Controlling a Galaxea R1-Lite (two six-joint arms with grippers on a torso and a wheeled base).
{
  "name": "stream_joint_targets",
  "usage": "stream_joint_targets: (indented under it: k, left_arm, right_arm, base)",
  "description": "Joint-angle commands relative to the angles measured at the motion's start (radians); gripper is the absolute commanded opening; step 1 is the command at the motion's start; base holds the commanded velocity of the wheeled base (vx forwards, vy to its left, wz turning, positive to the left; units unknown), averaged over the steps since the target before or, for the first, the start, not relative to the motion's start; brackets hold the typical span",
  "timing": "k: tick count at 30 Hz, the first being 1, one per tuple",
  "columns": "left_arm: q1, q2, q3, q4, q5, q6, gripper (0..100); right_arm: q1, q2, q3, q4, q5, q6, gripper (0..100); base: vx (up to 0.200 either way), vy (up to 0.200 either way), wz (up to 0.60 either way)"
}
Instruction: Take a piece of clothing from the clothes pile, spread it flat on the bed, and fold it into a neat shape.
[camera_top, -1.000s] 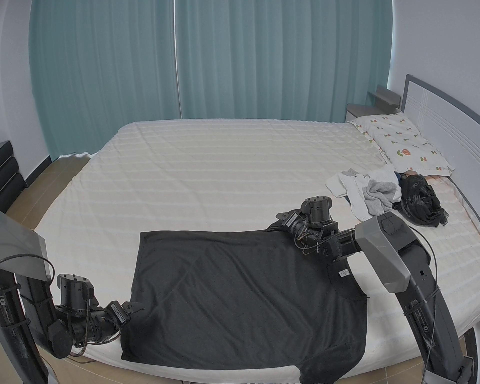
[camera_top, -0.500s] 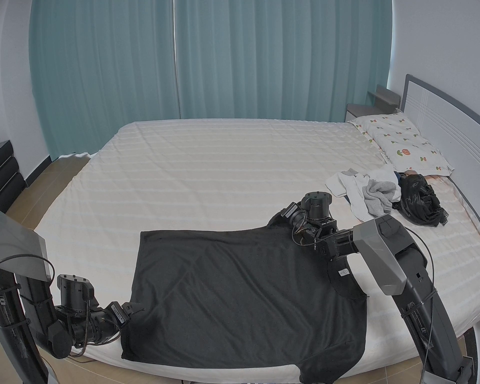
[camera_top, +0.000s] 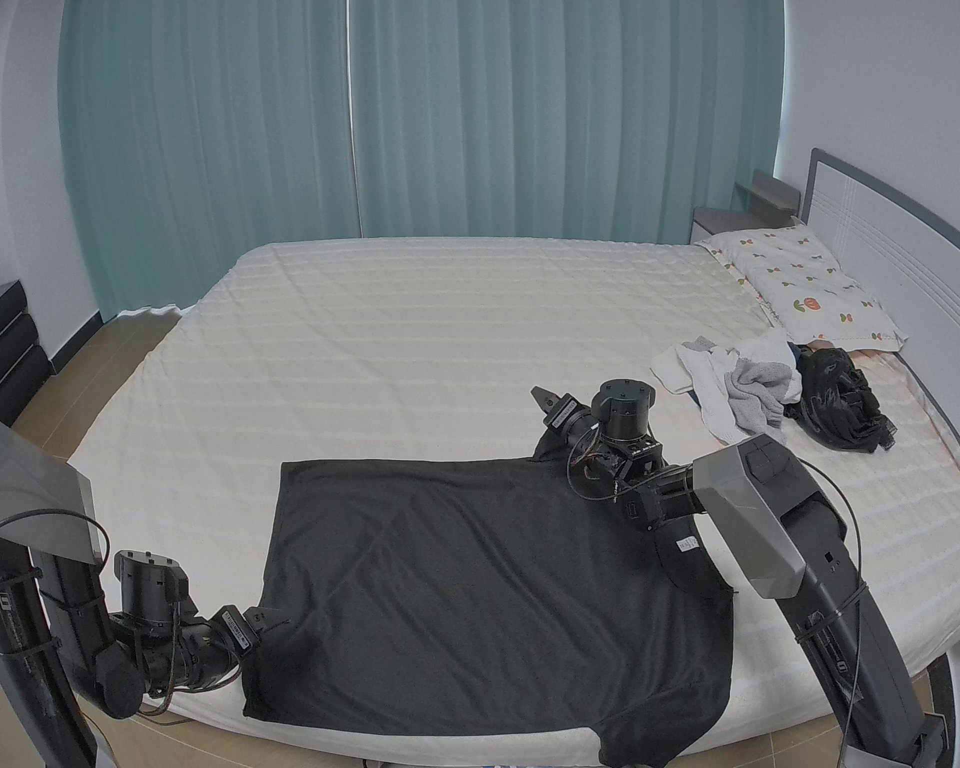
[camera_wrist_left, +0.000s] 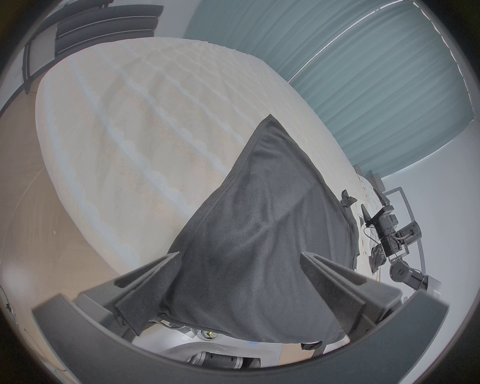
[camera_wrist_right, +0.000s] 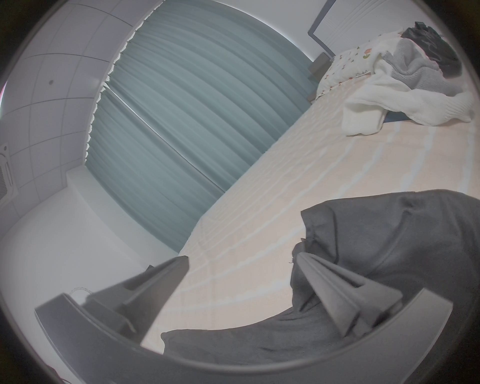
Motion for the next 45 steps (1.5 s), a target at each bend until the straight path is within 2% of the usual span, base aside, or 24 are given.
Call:
stream_joint_targets:
  k: [1, 6, 11, 14, 19, 21, 22, 27, 37, 38, 45]
  left_arm:
    - [0.0, 0.001, 0.007, -0.001, 0.0, -0.001, 100]
    - [0.0, 0.001, 0.007, -0.001, 0.0, -0.001, 100]
    - [0.0, 0.0, 0.014, -0.001, 0.0, -0.001, 100]
    - [0.0, 0.0, 0.014, -0.001, -0.002, -0.001, 100]
    - [-0.005, 0.001, 0.014, -0.001, -0.002, -0.001, 100]
    - [-0.007, 0.001, 0.016, -0.001, -0.002, -0.001, 100]
    - [-0.01, 0.001, 0.018, -0.001, -0.002, -0.001, 100]
    - [-0.011, 0.001, 0.021, -0.001, -0.002, -0.001, 100]
    - [-0.011, 0.001, 0.021, -0.001, -0.002, -0.001, 100]
    - [-0.011, 0.001, 0.019, -0.001, -0.002, -0.001, 100]
    - [-0.017, 0.001, 0.021, -0.001, -0.002, -0.001, 100]
  right_arm:
    - [0.004, 0.0, 0.0, -0.018, 0.003, -0.003, 100]
    - [-0.003, -0.031, 0.0, -0.018, 0.002, -0.003, 100]
    - [-0.079, -0.061, 0.001, 0.051, -0.012, -0.004, 100]
    - [-0.13, -0.086, 0.06, 0.089, -0.012, -0.008, 100]
    - [-0.205, -0.098, 0.156, 0.121, 0.005, -0.11, 100]
    - [-0.207, -0.098, 0.159, 0.12, 0.005, -0.115, 100]
    - [-0.231, -0.092, 0.19, 0.115, 0.009, -0.195, 100]
    - [-0.245, -0.084, 0.209, 0.114, 0.034, -0.262, 100]
    - [-0.236, -0.025, 0.189, 0.112, 0.054, -0.281, 100]
    - [-0.237, -0.017, 0.182, 0.112, 0.054, -0.281, 0]
    - [-0.24, 0.008, 0.152, 0.112, 0.046, -0.276, 0]
  base:
    - [0.0, 0.0, 0.0]
    - [0.0, 0.0, 0.0]
    - [0.0, 0.0, 0.0]
    - [0.0, 0.0, 0.0]
    - [0.0, 0.0, 0.0]
    - [0.0, 0.0, 0.0]
    - [0.0, 0.0, 0.0]
    - [0.0, 0.0, 0.0]
    - [0.0, 0.0, 0.0]
    - [0.0, 0.0, 0.0]
    - [0.0, 0.0, 0.0]
